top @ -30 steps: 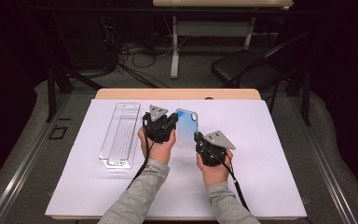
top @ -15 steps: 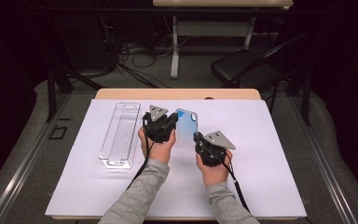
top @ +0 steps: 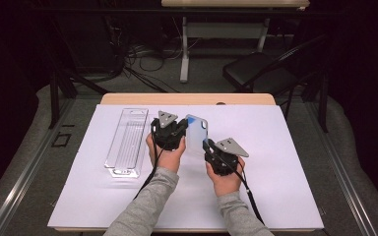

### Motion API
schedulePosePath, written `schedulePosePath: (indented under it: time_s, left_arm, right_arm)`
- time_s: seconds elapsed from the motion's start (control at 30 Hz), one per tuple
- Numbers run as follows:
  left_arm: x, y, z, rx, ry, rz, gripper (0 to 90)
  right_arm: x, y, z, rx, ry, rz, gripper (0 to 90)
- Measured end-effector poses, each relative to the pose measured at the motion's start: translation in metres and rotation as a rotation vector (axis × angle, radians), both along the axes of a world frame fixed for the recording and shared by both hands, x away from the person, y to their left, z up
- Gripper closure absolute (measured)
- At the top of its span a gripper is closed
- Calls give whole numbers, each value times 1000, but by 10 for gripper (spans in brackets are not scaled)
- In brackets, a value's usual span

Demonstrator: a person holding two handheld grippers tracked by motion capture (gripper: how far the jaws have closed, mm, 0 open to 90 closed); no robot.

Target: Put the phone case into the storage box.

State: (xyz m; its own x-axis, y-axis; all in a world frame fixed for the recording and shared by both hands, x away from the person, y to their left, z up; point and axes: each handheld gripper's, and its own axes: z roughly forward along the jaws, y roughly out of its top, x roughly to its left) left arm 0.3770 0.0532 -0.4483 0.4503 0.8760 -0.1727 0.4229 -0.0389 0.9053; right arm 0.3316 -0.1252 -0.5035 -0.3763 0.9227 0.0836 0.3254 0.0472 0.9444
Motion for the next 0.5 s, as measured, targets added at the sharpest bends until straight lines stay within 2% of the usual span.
schedulePosePath:
  time_s: [0.5]
  left_arm:
    - [3,1,-1,17,3,7,889]
  right_arm:
    - [-1,3,0,0,-3,19,687]
